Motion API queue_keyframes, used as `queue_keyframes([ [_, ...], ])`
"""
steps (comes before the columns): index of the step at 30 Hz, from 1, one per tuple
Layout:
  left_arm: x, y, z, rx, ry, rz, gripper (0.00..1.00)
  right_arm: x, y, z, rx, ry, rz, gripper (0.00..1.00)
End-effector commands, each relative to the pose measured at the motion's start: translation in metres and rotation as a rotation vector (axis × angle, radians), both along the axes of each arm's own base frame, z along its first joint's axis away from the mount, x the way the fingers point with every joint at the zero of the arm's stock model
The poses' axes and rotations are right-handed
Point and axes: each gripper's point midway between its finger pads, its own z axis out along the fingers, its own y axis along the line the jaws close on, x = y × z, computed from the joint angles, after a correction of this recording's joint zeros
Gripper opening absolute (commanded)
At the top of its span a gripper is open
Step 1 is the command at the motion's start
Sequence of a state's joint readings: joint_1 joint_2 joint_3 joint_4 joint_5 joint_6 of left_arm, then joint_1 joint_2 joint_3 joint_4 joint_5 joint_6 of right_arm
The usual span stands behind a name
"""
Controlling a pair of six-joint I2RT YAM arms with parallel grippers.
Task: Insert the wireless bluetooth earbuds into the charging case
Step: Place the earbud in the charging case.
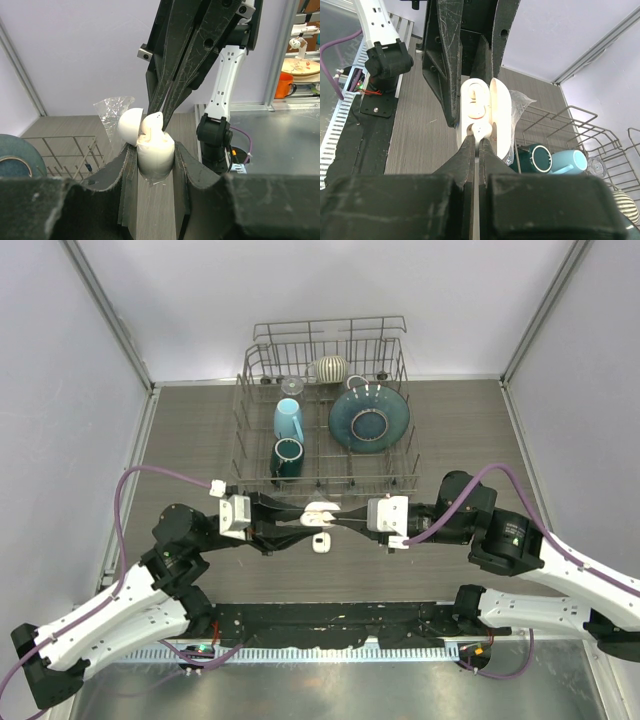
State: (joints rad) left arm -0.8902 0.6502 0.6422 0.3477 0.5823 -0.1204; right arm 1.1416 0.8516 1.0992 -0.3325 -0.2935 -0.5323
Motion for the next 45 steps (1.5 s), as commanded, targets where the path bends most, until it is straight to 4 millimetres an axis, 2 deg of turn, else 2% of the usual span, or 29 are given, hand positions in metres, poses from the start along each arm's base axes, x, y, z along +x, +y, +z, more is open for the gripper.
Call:
queue_keyframes([
  [1, -0.004, 0.011, 0.035, -0.123, -0.09, 0.031, 0.0, -0.002, 0.002, -0.013, -0.045, 0.032, 0.013, 0.01],
  [11, -0.001, 0.014, 0.034, -0.119, -0.098, 0.056, 0.0, -0.007, -0.004, -0.009, -0.045, 0.03, 0.026, 0.01],
  [14, -0.001, 0.014, 0.035, -0.12, -0.102, 0.056, 0.0, -0.01, -0.004, -0.01, -0.063, 0.038, 0.04, 0.01],
  [16, -0.001, 0.014, 0.034, -0.117, -0.102, 0.06, 0.0, -0.012, -0.007, -0.019, -0.116, 0.043, 0.049, 0.01],
  [23, -0.001, 0.015, 0.034, -0.113, -0.107, 0.063, 0.0, -0.013, -0.007, -0.012, -0.116, 0.022, 0.059, 0.01],
  [33, -0.001, 0.015, 0.035, -0.112, -0.116, 0.059, 0.0, -0.022, 0.003, -0.028, -0.188, 0.074, 0.134, 0.01],
  [35, -0.002, 0.014, 0.036, -0.112, -0.118, 0.055, 0.0, -0.02, 0.003, -0.028, -0.191, 0.078, 0.118, 0.04],
  [38, -0.001, 0.014, 0.034, -0.109, -0.116, 0.058, 0.0, -0.013, -0.001, -0.026, -0.18, 0.072, 0.071, 0.17],
  [41, -0.001, 0.014, 0.032, -0.103, -0.112, 0.06, 0.0, -0.01, -0.003, -0.02, -0.148, 0.056, 0.046, 0.25],
  [42, 0.0, 0.014, 0.032, -0.103, -0.111, 0.065, 0.0, -0.007, -0.006, -0.011, -0.111, 0.038, 0.024, 0.3],
  [44, 0.001, 0.014, 0.029, -0.096, -0.107, 0.068, 0.0, -0.004, -0.008, -0.009, -0.09, 0.033, 0.002, 0.34],
  [45, 0.002, 0.013, 0.028, -0.093, -0.104, 0.07, 0.0, -0.003, -0.01, -0.002, -0.061, 0.021, -0.012, 0.37],
])
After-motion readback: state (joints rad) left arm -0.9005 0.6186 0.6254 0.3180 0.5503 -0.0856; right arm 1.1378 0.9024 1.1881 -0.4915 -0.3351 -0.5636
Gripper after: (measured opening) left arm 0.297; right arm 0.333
